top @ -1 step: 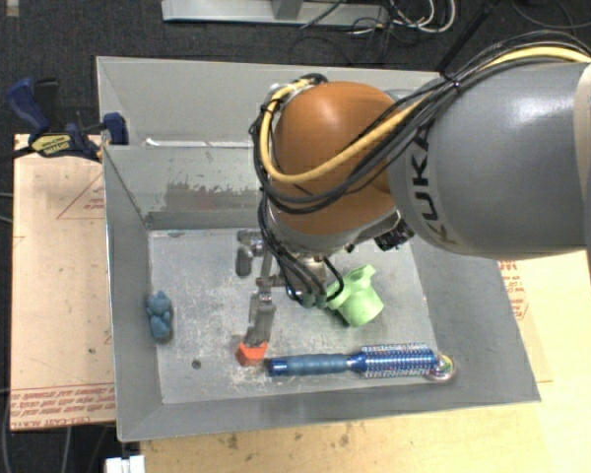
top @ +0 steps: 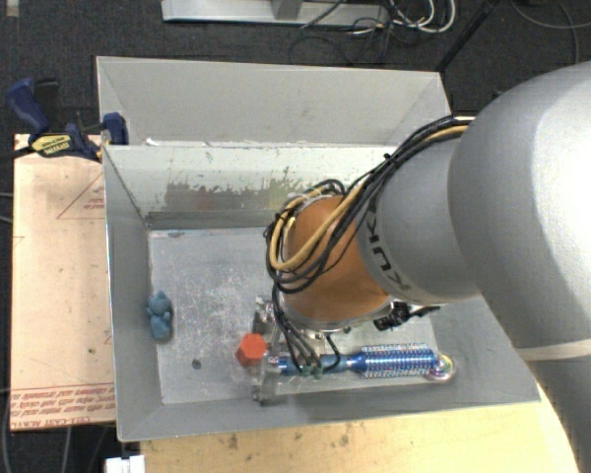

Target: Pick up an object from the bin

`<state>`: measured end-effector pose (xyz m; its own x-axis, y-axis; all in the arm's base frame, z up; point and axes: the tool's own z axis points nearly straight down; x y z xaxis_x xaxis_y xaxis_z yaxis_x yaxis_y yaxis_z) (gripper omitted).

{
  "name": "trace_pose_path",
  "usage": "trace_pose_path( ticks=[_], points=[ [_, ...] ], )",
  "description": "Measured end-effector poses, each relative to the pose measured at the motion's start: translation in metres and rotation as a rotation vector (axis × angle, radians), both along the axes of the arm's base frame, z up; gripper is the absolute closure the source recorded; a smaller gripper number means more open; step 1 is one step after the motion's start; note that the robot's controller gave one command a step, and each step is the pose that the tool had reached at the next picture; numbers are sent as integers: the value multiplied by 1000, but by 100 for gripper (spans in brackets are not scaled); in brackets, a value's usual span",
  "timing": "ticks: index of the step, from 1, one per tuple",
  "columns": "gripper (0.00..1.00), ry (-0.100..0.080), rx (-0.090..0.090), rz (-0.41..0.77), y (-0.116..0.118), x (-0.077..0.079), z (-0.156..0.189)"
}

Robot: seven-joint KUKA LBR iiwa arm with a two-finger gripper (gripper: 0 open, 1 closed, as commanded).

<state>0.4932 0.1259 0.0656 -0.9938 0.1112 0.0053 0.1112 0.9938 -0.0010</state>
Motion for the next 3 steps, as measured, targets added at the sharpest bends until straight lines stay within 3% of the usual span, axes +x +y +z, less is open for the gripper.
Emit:
trace_pose_path(
  ticks=[1,2,3],
  points=[
    [0,-7,3,-30,11,-8,35],
    [0,-6,2,-126,5,-5,51],
    [0,-7,2,-152,15,-10,2]
  ],
)
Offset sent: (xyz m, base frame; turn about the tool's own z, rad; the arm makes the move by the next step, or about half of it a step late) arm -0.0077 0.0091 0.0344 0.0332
